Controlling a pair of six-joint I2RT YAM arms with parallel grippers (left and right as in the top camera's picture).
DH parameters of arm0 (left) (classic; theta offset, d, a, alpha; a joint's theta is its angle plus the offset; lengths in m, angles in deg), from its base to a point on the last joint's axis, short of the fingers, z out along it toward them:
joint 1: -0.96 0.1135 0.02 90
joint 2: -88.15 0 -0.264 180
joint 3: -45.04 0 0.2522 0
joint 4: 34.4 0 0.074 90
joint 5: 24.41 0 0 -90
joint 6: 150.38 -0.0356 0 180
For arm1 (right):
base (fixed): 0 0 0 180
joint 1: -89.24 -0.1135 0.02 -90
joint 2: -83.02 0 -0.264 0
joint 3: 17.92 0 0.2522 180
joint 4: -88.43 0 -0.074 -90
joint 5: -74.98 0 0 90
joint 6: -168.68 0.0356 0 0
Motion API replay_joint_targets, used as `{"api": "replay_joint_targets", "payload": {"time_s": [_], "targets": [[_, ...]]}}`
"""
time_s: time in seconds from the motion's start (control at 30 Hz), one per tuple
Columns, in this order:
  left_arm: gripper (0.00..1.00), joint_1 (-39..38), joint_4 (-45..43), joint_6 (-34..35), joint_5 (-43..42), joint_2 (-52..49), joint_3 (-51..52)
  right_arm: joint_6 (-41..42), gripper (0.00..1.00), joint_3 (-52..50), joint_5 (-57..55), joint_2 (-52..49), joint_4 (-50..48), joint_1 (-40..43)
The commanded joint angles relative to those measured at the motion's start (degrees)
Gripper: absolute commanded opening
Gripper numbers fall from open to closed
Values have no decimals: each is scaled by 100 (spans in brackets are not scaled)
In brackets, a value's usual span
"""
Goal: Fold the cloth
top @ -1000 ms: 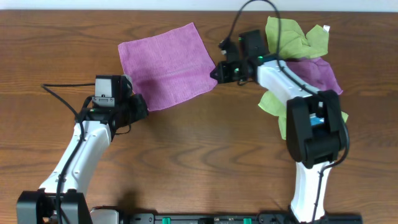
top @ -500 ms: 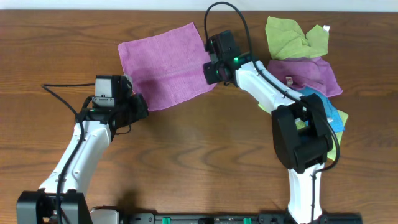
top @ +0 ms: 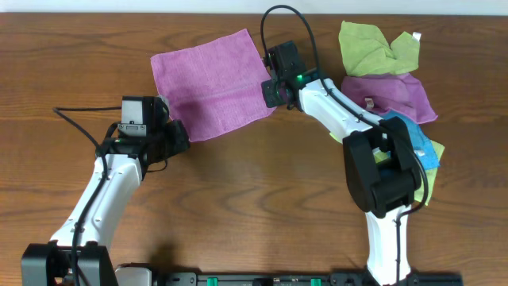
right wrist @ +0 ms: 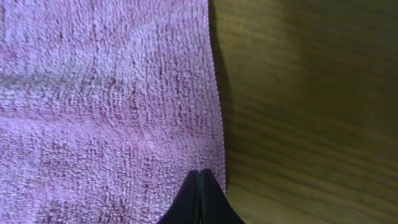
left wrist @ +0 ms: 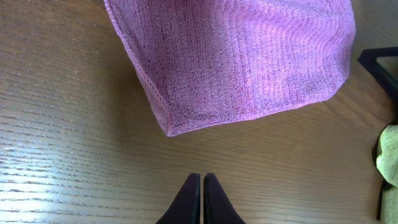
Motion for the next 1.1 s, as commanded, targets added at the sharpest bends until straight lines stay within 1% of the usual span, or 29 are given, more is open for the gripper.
{"api": "replay_joint_targets", "payload": {"time_s": [0.0, 0.17, 0.33, 0.43, 0.53, 0.63, 0.73, 0.9, 1.07], "targets": [[6, 22, 24, 0, -22, -50, 13, 50, 1, 74, 44, -232, 50, -48], [6, 22, 22, -2, -17, -50, 13, 92, 2, 74, 214, -433, 210, -52], [6, 22, 20, -46, 2, -50, 13, 118, 2, 74, 214, -479, 754, -59], [6, 22, 24, -50, 221, -50, 13, 337, 1, 79, 254, -479, 1366, -63], [6, 22, 20, -50, 592, -50, 13, 629, 1, 79, 299, -479, 2210, -109], [6, 22, 17, -92, 855, -50, 13, 1043, 1, 79, 302, -479, 2933, -192], [6, 22, 17, -90, 973, -50, 13, 1320, 1, 76, 302, -479, 3451, -326], [6, 22, -22, -92, 994, -50, 13, 1335, 2, 79, 146, -479, 3482, -616], [6, 22, -22, -229, 1014, -50, 13, 1364, 2, 81, 125, -468, 3477, -658]]}}
